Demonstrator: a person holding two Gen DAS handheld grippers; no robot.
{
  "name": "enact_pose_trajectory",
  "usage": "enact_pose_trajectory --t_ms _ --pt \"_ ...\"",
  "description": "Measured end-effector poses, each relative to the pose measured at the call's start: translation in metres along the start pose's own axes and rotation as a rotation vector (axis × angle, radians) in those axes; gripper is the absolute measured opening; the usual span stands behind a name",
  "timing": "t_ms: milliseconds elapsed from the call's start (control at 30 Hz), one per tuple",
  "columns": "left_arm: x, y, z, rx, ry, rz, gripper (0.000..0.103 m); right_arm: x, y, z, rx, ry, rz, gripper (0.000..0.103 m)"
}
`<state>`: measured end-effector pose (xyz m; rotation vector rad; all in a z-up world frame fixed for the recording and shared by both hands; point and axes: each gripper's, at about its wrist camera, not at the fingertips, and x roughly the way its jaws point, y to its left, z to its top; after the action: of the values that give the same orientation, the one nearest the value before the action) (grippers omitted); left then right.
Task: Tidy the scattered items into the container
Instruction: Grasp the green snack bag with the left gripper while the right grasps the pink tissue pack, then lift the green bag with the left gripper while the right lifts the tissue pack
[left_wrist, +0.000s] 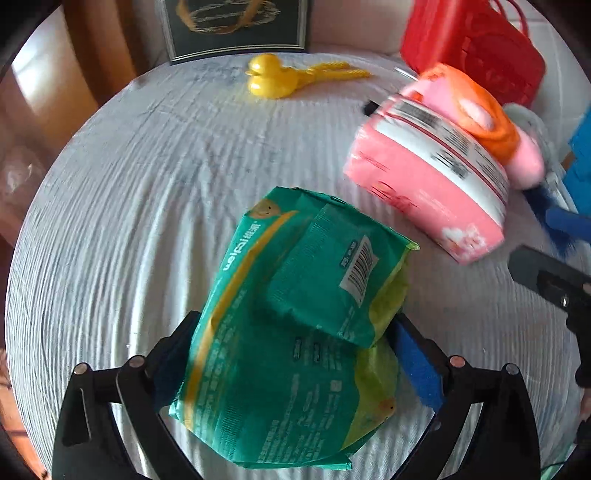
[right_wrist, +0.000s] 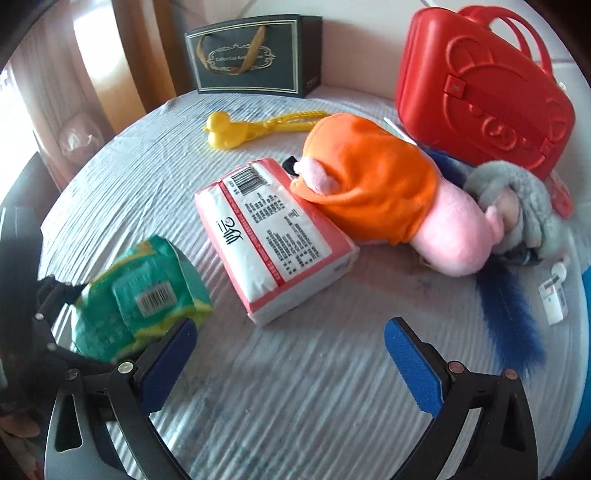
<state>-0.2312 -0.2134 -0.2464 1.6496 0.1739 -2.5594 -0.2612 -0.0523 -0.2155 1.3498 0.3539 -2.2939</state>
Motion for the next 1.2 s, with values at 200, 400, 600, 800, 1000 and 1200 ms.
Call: enact_pose_trajectory --t_ms 200,400,600,800,1000,1200 --pt "0.007 0.03 0.016 -0.131 0.012 -0.038 0.099 0.021 0.008 0.017 -0.063 0.012 -0.004 0.103" --pt "0.015 0.013 0.025 -0.078 0.048 -0.027 0.1 0.052 0.01 0.04 -0.153 0.039 -0.022 0.103" --pt "0.02 0.005 0.022 -0.036 0.046 0.009 0.102 0.085 0.003 0.036 -0.134 0.085 0.053 0.103" --pt "0.021 0.007 0.018 -0.022 0.037 0.027 0.103 0.088 0.0 0.023 -0.107 -0.016 0.045 0.103" --pt "0.022 0.007 0.02 -0.047 0.06 0.026 0.102 0.081 -0.008 0.023 -0.078 0.002 0.091 0.103" --pt "0.001 0.013 0.017 -0.08 0.011 0.016 0.083 0.069 -0.007 0.021 -0.064 -0.024 0.08 0.094"
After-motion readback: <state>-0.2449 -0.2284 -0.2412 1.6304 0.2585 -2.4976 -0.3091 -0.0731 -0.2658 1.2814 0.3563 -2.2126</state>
